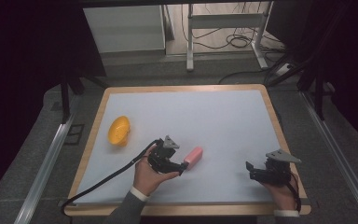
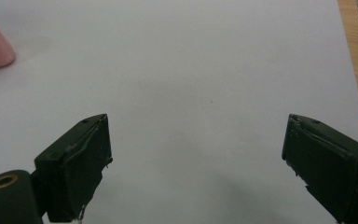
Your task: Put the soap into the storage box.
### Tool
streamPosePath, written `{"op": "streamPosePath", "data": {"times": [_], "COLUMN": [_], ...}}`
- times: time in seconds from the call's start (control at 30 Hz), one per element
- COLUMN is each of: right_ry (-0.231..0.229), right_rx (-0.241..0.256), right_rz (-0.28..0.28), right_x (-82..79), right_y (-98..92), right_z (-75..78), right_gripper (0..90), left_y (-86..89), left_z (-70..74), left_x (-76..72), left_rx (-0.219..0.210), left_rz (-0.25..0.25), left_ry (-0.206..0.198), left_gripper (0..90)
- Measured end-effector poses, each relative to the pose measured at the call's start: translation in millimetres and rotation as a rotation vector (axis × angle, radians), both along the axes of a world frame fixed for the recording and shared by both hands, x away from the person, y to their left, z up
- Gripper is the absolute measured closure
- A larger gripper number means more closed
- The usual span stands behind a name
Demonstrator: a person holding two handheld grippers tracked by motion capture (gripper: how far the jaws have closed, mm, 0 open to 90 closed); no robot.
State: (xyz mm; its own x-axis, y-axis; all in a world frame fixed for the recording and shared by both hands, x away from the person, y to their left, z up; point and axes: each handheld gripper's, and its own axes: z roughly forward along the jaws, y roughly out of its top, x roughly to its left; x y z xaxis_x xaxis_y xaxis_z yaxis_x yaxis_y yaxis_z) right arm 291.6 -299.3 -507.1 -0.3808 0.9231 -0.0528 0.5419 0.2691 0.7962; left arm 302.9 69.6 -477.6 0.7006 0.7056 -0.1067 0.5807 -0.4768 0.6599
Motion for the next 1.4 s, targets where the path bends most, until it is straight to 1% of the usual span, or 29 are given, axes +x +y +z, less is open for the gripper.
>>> {"op": "streamPosePath", "data": {"times": [0.07,0.1,0.13,0.17,0.2,0.27,0.3,0.33,0.53,0.57,0.6,0.67,0.7,0.73,0.77,0.8,0.87,0.9,1.0,1.1,1.2,1.27,1.4], "right_ry": [0.003,0.003,0.003,0.003,0.004,0.005,0.004,0.002,0.006,0.008,0.008,0.006,0.006,0.006,0.006,0.005,0.005,0.003,-0.002,-0.007,-0.005,-0.004,-0.006], "right_rx": [0.0,0.0,0.001,-0.002,-0.003,-0.001,-0.004,-0.004,-0.012,-0.014,-0.014,-0.015,-0.015,-0.015,-0.015,-0.014,-0.013,-0.018,-0.014,-0.016,-0.018,-0.018,-0.022], "right_rz": [-0.002,-0.003,-0.005,-0.006,-0.006,-0.006,-0.007,-0.005,0.0,-0.001,-0.001,-0.001,-0.002,-0.002,-0.005,-0.006,-0.006,-0.003,-0.001,0.001,0.001,-0.001,0.001], "right_x": [0.2,0.3,0.3,0.3,0.4,0.2,0.1,0.1,1.3,1.3,1.3,1.2,1.1,1.1,0.7,0.8,0.9,1.2,0.2,-0.1,0.2,0.5,0.5], "right_y": [0.2,0.1,0.0,-0.1,-0.2,0.2,0.5,0.8,1.9,2.1,2.4,2.2,2.0,2.0,1.5,1.3,1.1,1.6,3.2,3.5,3.4,3.7,3.9], "right_z": [-0.4,-0.3,-0.4,-0.4,-0.6,-0.6,-0.6,-0.6,-2.2,-2.5,-2.7,-2.4,-2.2,-2.2,-1.8,-1.8,-1.8,-1.7,0.3,1.5,0.8,0.2,0.2], "right_gripper": [7.6,7.6,7.6,7.6,7.6,7.6,7.6,7.6,7.6,7.6,7.6,7.6,7.6,7.6,7.6,7.6,7.6,7.6,7.6,7.6,7.6,7.6,7.6], "left_y": [-1.4,-3.5,-3.5,-8.9,-11.9,-14.5,-15.2,-15.5,-20.3,-21.5,-27.6,-30.5,-32.1,-32.1,-32.4,-32.4,-33.7,-34.6,-35.7,-38.2,-38.8,-40.1,-41.1], "left_z": [-1.6,-1.9,-1.9,-1.6,-1.3,-2.6,-4.1,-5.4,-11.7,-12.6,-13.2,-12.8,-13.8,-13.8,-16.4,-16.4,-18.8,-21.5,-24.4,-29.3,-31.7,-34.1,-37.4], "left_x": [0.8,0.7,0.7,0.1,-0.1,2.0,3.3,4.4,6.8,7.7,8.2,8.6,12.7,12.7,16.7,16.7,19.5,21.8,24.0,25.9,27.9,29.1,30.0], "left_rx": [0.007,0.028,0.028,0.04,0.038,0.016,0.019,0.032,0.021,0.032,0.067,0.061,0.034,0.034,0.037,0.037,0.021,0.006,0.004,-0.01,-0.008,-0.009,-0.004], "left_rz": [-0.002,-0.007,-0.007,-0.023,-0.028,-0.033,-0.026,-0.022,-0.019,-0.018,-0.025,-0.032,-0.032,-0.032,-0.013,-0.013,-0.003,0.0,0.006,0.011,0.013,0.02,0.019], "left_ry": [0.009,0.008,0.008,0.009,0.008,0.021,0.025,0.026,0.041,0.043,0.032,0.033,0.041,0.041,0.043,0.043,0.04,0.043,0.042,0.047,0.045,0.06,0.064], "left_gripper": [25.6,25.4,25.2,24.9,24.9,25.0,25.1,25.1,25.3,25.0,25.0,25.2,25.3,25.4,25.9,26.4,27.2,27.9,28.5,30.0,31.5,32.1,34.0]}}
